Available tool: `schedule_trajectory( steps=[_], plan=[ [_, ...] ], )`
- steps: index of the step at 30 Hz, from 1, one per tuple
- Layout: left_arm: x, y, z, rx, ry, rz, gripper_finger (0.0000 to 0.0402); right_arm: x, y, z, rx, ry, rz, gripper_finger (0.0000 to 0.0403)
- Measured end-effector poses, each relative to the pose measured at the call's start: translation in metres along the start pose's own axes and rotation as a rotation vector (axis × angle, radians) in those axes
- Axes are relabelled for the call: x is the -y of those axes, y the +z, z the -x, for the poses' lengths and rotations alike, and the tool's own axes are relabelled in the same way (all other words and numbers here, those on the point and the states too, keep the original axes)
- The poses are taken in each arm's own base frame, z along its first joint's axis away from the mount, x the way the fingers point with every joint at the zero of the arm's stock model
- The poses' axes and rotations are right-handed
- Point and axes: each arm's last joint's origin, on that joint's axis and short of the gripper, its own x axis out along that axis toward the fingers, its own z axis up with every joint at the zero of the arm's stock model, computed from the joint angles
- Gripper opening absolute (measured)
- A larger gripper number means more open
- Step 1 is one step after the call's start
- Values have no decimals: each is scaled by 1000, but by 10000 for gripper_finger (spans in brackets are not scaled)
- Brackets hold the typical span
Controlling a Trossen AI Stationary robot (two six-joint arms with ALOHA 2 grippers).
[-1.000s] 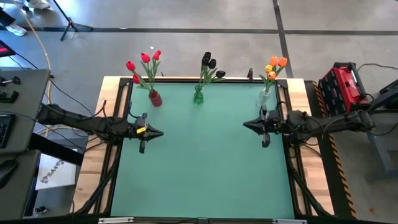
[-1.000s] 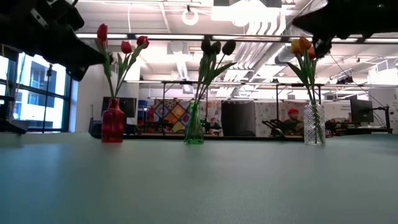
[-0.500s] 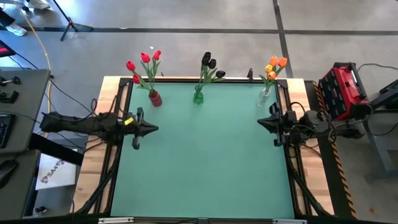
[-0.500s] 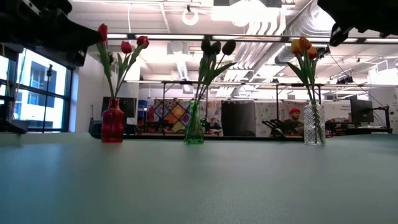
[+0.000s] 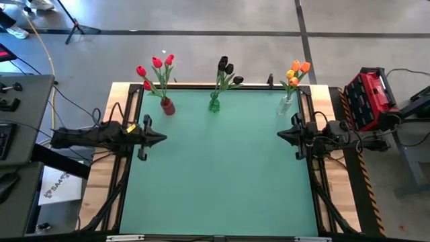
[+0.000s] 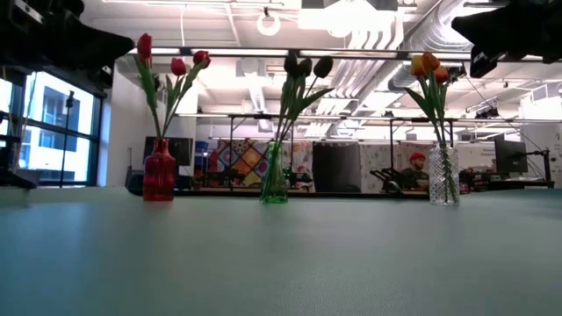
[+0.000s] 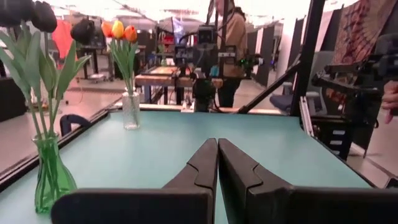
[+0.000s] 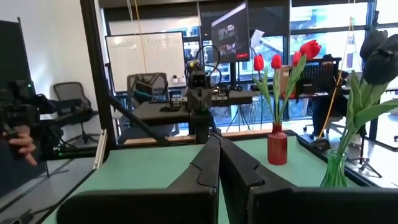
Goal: Sort flowers into vase by color
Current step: Return to Home Position
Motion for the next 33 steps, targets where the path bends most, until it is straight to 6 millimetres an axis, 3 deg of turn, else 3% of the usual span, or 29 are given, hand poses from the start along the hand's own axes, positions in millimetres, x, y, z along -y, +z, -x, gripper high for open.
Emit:
schedule_trajectory(
  steps=[7,16,26,33],
  plan=[
    [0,-21,-2,33,-3,45,0,0,-1,0,-15,8,1,0],
    [0,-24,-3,21,-1,-9,0,0,-2,0,-14,8,27,0],
    [0,-24,-3,16,-1,-27,0,1,-33,-5,35,10,-12,0],
    [0,-24,-3,16,0,-42,0,1,-34,-3,29,14,8,0]
  ],
)
